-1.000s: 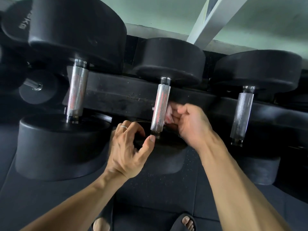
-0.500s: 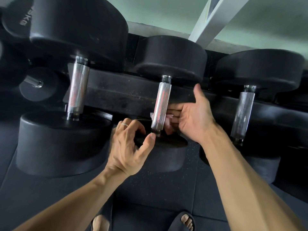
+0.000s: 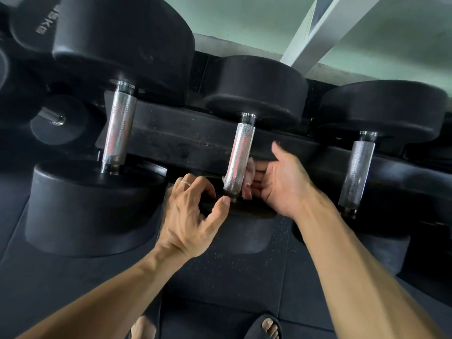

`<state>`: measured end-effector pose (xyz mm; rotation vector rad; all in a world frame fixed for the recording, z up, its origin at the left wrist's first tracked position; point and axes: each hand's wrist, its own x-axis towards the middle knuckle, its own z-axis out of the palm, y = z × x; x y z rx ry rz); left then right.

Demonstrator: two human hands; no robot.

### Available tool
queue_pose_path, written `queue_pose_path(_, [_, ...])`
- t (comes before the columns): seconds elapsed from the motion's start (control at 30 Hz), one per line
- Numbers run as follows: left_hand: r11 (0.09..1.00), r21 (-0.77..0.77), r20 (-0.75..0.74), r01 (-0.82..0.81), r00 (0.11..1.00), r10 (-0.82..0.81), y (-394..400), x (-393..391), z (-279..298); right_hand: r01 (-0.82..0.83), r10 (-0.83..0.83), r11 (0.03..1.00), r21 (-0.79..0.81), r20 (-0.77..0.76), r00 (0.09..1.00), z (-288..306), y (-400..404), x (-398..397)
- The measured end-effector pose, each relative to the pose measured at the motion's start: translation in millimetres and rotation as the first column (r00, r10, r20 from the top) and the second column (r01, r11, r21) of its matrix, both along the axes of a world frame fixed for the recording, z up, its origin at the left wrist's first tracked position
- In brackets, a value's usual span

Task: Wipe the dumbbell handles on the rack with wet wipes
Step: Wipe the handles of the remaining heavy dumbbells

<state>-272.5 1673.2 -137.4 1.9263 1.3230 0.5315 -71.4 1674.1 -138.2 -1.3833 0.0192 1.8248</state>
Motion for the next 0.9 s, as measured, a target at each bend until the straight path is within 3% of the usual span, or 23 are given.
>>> queue_pose_path(0.13, [1.000,-0.003,0.007,0.001,1.000,-0.001,-0.1,0.8,0.1,0.283,-0.271,0.956,0.074,-0.137,0.953,6.3,9.1,2.8])
queue_pose_path(0.27, [1.000,-0.003,0.019,0.006,1.000,-0.006,-0.1,0.8,0.6,0.114,-0.113,0.993,0.020,-0.042,0.993,4.7,1.0,-10.5])
queue_pose_path(0.3, [1.000,-0.001,0.017,0.004,1.000,-0.004,-0.3,0.5,0.7,0.134,-0.133,0.991,0.015,-0.054,0.990,6.2,1.8,-9.5])
queue_pose_path(0.43, [1.000,0.013,0.014,0.009,1.000,-0.009,0.0,0.9,0.0,0.431,-0.405,0.895,0.115,-0.192,0.894,8.7,21.1,0.8])
queue_pose_path(0.63, [1.000,0.002,0.003,0.005,1.000,-0.005,0.0,0.2,-0.7,0.421,-0.382,0.898,0.129,-0.245,0.891,10.2,1.7,-16.3])
queue_pose_path(0.77, [1.000,0.011,-0.004,0.005,1.000,-0.005,0.4,0.3,-1.8,0.571,-0.492,0.807,0.151,-0.361,0.792,-2.0,21.5,-14.4])
queue_pose_path(0.9, [1.000,0.012,-0.009,0.009,1.000,-0.009,0.6,0.5,-0.8,0.389,-0.311,0.906,0.166,-0.362,0.879,-5.1,20.8,-23.2])
